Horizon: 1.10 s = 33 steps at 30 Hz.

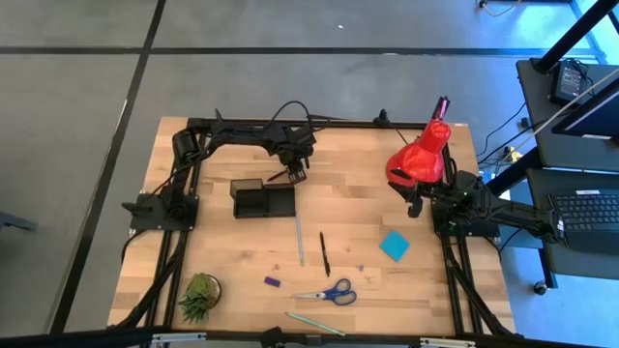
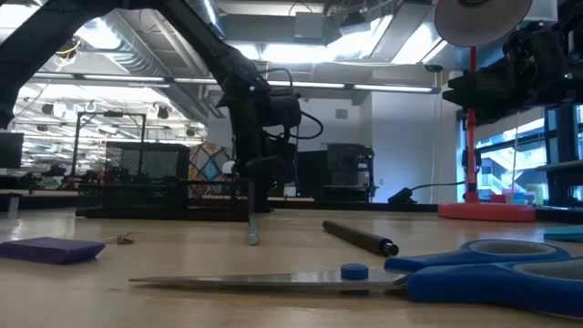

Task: Pick and place office supplies into organizer
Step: Put the top black pen into the black desk organizer

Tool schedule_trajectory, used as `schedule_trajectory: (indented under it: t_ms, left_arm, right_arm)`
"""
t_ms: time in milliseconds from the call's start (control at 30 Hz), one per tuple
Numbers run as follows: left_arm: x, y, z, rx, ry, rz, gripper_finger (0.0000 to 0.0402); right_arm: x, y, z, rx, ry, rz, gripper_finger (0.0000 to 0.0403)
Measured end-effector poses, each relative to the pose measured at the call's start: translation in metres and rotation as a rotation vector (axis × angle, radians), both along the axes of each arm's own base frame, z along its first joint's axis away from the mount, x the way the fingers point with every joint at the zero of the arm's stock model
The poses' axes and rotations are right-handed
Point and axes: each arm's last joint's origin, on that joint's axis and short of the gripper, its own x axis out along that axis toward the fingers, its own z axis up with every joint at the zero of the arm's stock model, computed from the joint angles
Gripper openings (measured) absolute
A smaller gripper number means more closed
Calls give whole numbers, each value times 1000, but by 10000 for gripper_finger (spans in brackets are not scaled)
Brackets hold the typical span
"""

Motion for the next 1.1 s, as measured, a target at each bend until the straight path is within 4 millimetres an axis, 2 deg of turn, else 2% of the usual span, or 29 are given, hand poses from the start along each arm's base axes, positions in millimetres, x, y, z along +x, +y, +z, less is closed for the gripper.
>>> schedule_trajectory:
  t_ms: [300,833,1000,1100]
  left_arm:
    - [3,-3,-1,4,-10,-43,36]
    - [6,-2,1,13,-46,-46,33]
    - [-3,-6,25,18,-70,-10,21]
    - [-4,-8,67,82,-212,-15,19]
  right_arm:
    - [0,0,0,0,0,-1,195]
    - [0,0,0,-17,4,-2,195]
    - [0,0,0,-17,4,-1,195]
    - [0,0,0,-16,4,-1,195]
